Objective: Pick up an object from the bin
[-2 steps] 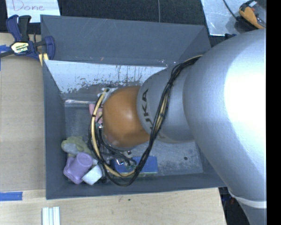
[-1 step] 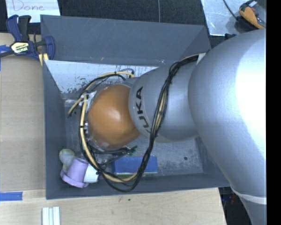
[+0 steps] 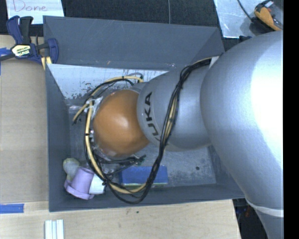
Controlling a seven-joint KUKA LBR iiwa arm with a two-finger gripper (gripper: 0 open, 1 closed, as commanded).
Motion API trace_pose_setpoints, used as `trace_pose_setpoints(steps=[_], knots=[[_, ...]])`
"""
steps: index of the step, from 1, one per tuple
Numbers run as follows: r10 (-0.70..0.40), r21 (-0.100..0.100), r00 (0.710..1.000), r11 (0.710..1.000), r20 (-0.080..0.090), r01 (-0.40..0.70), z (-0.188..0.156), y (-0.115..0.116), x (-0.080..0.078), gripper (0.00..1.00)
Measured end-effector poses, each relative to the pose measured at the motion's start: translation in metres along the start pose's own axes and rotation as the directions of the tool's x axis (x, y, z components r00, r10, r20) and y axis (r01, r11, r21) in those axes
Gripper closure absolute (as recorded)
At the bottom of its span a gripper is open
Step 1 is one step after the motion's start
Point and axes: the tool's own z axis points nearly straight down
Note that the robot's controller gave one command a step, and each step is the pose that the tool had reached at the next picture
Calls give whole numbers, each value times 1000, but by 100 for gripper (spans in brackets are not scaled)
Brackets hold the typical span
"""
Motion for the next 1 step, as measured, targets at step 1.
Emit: trace_pose_setpoints(steps=[1], knots=[[1,0,1000,1000,0,-1,-6,0,0,100]])
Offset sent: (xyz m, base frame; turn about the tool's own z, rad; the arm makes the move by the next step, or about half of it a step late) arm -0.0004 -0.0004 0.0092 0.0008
